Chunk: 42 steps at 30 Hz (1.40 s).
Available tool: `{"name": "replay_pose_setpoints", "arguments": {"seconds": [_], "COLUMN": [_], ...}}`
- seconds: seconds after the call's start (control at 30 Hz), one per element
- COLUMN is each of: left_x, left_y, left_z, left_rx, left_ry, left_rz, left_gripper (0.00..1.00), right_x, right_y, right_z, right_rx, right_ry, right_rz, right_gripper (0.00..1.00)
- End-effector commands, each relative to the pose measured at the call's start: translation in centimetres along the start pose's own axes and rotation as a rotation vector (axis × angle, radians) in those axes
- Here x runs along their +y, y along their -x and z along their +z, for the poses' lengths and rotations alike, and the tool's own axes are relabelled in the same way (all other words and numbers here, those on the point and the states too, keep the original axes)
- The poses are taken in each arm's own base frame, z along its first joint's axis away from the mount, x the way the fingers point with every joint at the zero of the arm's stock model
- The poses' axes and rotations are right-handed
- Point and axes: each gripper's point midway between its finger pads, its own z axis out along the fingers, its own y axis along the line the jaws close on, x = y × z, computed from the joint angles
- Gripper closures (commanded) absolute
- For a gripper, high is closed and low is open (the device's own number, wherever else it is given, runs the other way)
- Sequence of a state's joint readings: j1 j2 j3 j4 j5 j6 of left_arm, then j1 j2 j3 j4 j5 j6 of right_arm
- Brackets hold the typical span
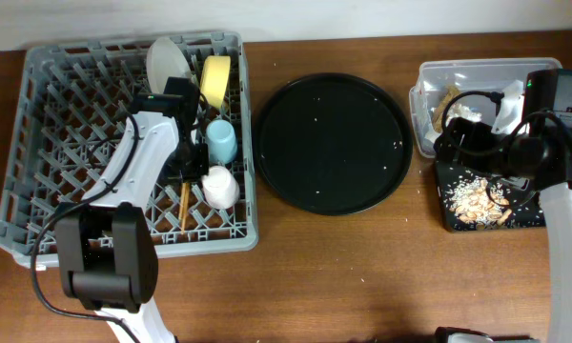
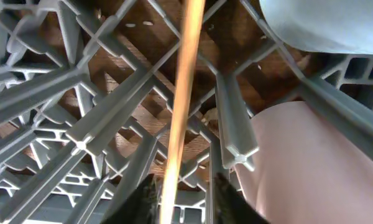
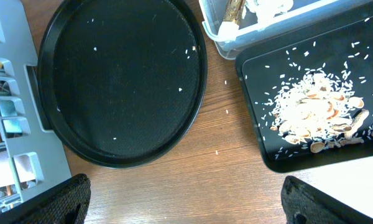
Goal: Sort waste into correct bins and load items into the dishwasher rack
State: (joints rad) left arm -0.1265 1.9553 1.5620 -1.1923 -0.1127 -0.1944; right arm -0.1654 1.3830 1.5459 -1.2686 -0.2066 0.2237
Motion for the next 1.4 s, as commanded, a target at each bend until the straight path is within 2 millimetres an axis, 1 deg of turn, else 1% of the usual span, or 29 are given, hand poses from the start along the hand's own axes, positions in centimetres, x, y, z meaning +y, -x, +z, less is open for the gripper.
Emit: {"name": "replay_pose_setpoints", "arguments": {"seconds": [0.0,0.03,0.07,0.1,0.13,0.17,0.2,0.27,0.33,0.37,0.43,0.7,0.77,0.8,0.83,0.87,0.93,0.97,1.0,1.03,1.07,1.13,1.2,1.23,1.27,1.3,1.37], "left_x": [0.6,0.7,0.9,1.1,1.5,1.8,2.3,3.0,3.7,2.8,2.7,2.7,2.7,2.7,2.7,2.7,2.7,2.7,2.7,2.7,2.7,2.7,2.7,2.7,2.7,2.7,2.7], "left_y": [0.3,0.7,1.0,1.1,1.0,0.6,-0.7,-2.4,-4.3,-4.9,-5.6,-5.7,-5.7,-5.7,-5.7,-5.7,-5.7,-5.7,-5.7,-5.7,-5.7,-5.7,-5.7,-5.7,-5.7,-5.7,-5.7], "left_z": [-2.7,-4.8,-6.5,-8.7,-11.4,-13.4,-16.5,-19.4,-22.3,-23.3,-23.7,-23.6,-23.6,-23.6,-23.6,-23.6,-23.6,-23.6,-23.6,-23.6,-23.6,-23.6,-23.6,-23.6,-23.6,-23.6,-23.6], "left_rx": [-0.054,-0.097,-0.131,-0.173,-0.227,-0.268,-0.333,-0.41,-0.493,-0.523,-0.523,-0.52,-0.52,-0.521,-0.52,-0.52,-0.52,-0.52,-0.52,-0.52,-0.52,-0.52,-0.52,-0.52,-0.52,-0.52,-0.52], "left_ry": [-0.002,-0.01,-0.016,-0.024,-0.034,-0.042,-0.054,-0.068,-0.086,-0.155,-0.169,-0.168,-0.168,-0.168,-0.168,-0.168,-0.168,-0.168,-0.168,-0.168,-0.168,-0.168,-0.168,-0.168,-0.168,-0.168,-0.168], "left_rz": [-0.001,0.002,-0.002,-0.008,-0.014,-0.019,-0.027,-0.037,-0.047,-0.034,-0.03,-0.03,-0.03,-0.03,-0.03,-0.03,-0.03,-0.03,-0.03,-0.03,-0.03,-0.03,-0.03,-0.03,-0.03,-0.03,-0.03], "left_gripper": [0.39,0.37,0.35,0.35,0.35,0.35,0.35,0.35,0.01,0.01,0.0,0.01,0.01,0.01,0.01,0.01,0.01,0.01,0.01,0.01,0.01,0.0,0.0,0.01,0.01,0.01,0.01], "right_x": [-0.3,-0.3,-0.3,-0.3,-0.3,-0.3,-0.3,-0.3,-0.3,-0.3,-0.3,-0.4,-0.7,0.0,1.3,2.6,4.3,5.2,5.2,4.7,3.9,2.0,0.3,-0.1,-1.1,-1.6,-2.2], "right_y": [0.1,0.1,0.1,0.1,0.1,0.1,0.1,0.1,0.1,0.1,0.1,0.1,0.4,1.9,3.3,4.3,4.8,4.1,3.1,1.3,-0.3,-3.5,-6.0,-6.6,-7.8,-8.5,-9.2], "right_z": [0.0,0.0,0.0,0.0,0.0,0.0,0.0,0.0,0.0,0.0,0.0,-0.1,-0.8,-1.4,-2.1,-2.8,-3.7,-4.2,-4.1,-3.1,-2.1,0.2,2.3,2.9,4.0,4.9,5.6], "right_rx": [-0.003,-0.004,-0.003,-0.004,-0.003,-0.004,-0.004,-0.003,-0.003,-0.003,-0.003,-0.006,-0.042,-0.124,-0.228,-0.339,-0.508,-0.654,-0.723,-0.792,-0.823,-0.9,-0.963,-0.976,-1.005,-1.017,-1.012], "right_ry": [-0.011,-0.011,-0.011,-0.011,-0.011,-0.011,-0.011,-0.011,-0.011,-0.011,-0.011,-0.016,-0.04,-0.012,0.02,0.04,0.081,0.141,0.177,0.208,0.218,0.228,0.226,0.227,0.22,0.216,0.204], "right_rz": [-0.002,-0.002,-0.002,-0.002,-0.002,-0.002,-0.002,-0.002,-0.002,-0.002,-0.002,-0.003,-0.008,-0.028,-0.075,-0.122,-0.18,-0.216,-0.221,-0.231,-0.234,-0.233,-0.225,-0.224,-0.216,-0.213,-0.207], "right_gripper": [0.01,0.02,0.02,0.01,0.01,0.02,0.02,0.02,0.02,0.02,0.02,0.02,0.02,0.02,0.02,0.01,0.02,0.02,0.01,0.01,0.02,0.02,0.02,0.02,0.02,0.02,0.02]}}
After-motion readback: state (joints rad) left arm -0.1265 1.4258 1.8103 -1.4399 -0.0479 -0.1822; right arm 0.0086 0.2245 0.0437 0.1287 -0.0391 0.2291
